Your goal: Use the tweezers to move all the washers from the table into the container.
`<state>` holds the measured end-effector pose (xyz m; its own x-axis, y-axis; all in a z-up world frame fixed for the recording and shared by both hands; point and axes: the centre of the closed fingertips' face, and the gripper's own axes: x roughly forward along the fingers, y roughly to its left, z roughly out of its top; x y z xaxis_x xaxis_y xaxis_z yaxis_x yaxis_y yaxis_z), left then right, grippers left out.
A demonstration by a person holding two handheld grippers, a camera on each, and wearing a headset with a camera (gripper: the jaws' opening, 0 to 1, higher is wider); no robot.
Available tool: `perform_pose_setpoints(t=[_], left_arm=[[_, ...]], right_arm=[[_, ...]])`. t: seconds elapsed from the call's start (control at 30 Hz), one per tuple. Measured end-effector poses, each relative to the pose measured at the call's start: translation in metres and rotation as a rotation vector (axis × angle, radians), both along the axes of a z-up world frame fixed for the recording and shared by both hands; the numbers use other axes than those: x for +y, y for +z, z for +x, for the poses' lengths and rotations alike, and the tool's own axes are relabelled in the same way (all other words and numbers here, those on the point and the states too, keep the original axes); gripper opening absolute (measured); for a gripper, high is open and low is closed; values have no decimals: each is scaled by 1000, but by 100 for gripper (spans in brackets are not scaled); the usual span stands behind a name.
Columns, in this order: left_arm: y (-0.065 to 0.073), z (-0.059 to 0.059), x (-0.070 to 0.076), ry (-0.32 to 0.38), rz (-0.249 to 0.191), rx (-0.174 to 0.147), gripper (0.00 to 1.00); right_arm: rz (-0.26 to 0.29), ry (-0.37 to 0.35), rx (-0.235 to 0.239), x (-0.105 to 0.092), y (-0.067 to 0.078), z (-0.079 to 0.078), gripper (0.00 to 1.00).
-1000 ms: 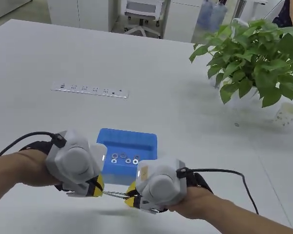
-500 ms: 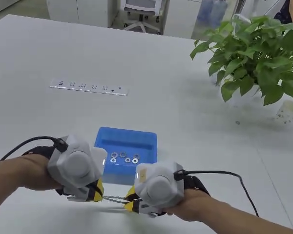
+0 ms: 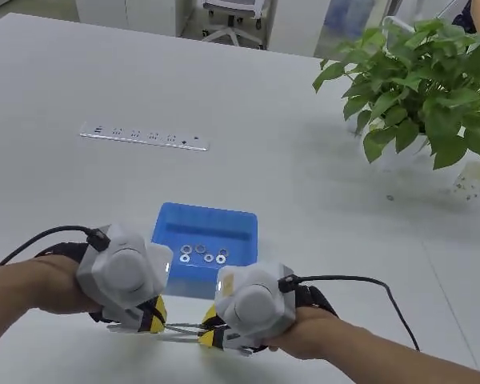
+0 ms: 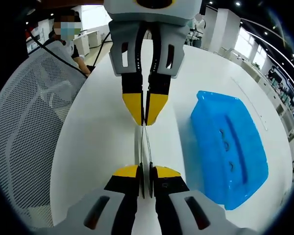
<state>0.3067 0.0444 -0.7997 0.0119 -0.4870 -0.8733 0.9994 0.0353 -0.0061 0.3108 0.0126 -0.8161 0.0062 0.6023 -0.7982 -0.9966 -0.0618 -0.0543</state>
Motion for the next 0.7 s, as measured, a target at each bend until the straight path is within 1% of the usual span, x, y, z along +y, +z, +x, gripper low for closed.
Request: perform_pose_setpoints(t=[0.2, 0.5, 0.63, 0.7], left_arm=[[-2, 0, 1, 1, 0, 6, 6], [-8, 2, 2, -4, 12, 5, 6], [-9, 2, 2, 6, 13, 19, 6], [-10, 3, 3, 11, 15, 19, 6]], right_arm=[[2, -2, 8, 1, 0, 0, 12], [2, -12, 21, 1, -1, 0, 12], [0, -16, 22, 1, -1, 0, 12], [-2, -14, 18, 1, -1, 0, 12]])
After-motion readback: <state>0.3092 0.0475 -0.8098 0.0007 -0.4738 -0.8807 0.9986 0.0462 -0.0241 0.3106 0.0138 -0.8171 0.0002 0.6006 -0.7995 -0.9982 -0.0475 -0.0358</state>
